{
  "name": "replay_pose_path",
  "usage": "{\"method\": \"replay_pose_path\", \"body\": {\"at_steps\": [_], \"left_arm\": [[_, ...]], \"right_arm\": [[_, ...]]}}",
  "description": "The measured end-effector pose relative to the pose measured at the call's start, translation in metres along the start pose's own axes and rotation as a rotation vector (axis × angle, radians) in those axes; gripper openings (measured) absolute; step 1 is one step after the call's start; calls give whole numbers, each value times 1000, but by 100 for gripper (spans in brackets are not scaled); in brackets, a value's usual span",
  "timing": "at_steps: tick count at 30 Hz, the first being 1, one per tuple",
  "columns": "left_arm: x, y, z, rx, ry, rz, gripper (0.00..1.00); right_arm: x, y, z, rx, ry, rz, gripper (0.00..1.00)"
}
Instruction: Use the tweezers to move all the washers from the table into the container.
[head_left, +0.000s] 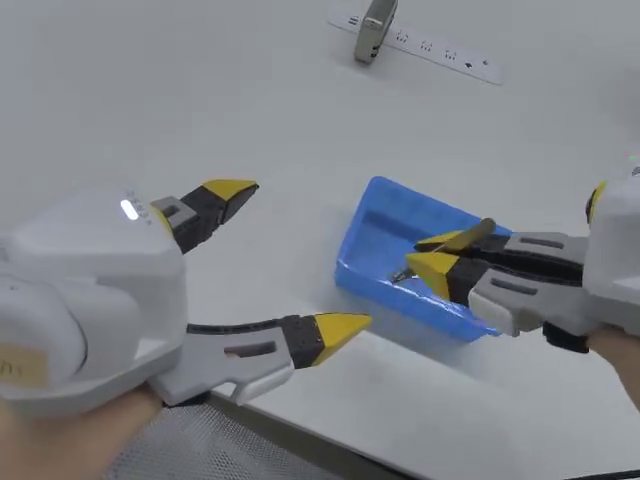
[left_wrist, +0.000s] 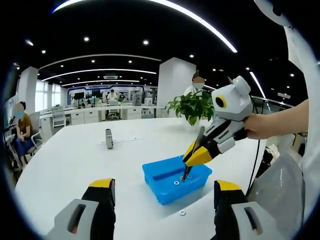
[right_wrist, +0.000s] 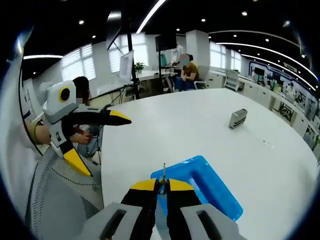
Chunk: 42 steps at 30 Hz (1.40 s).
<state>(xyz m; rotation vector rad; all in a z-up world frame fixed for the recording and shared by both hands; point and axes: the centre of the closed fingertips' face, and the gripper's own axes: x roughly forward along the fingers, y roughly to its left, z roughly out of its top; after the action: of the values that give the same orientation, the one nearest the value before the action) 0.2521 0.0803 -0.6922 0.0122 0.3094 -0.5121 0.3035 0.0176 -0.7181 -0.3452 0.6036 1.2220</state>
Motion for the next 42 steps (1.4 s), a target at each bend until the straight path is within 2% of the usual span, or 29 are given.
{"method": "replay_pose_path", "body": {"at_steps": [3,7,12,17,24,32,42], "left_arm": [[0,0,0,-3,-1,0,82],[0,2,0,-6,-1,4,82],[0,2,0,-7,-1,6,82],[0,3,-1,-10,0,5,82],[0,3,-1,-6,-1,3,82],[0,4,-1,-7,-2,8,82],[0,2,0,-4,-4,2,82]], "right_arm": [[12,-16,-4,37,5,-15,3],[27,-29,-10,55,27,-22,3],[42,-35,-22,77,66,-15,3],[47,-37,-31,98,81,-12,3],[46,-40,-34,99,92,-22,3],[37,-41,-28,107,67,-35,3],[10,-21,5,78,-22,-20,3]]}}
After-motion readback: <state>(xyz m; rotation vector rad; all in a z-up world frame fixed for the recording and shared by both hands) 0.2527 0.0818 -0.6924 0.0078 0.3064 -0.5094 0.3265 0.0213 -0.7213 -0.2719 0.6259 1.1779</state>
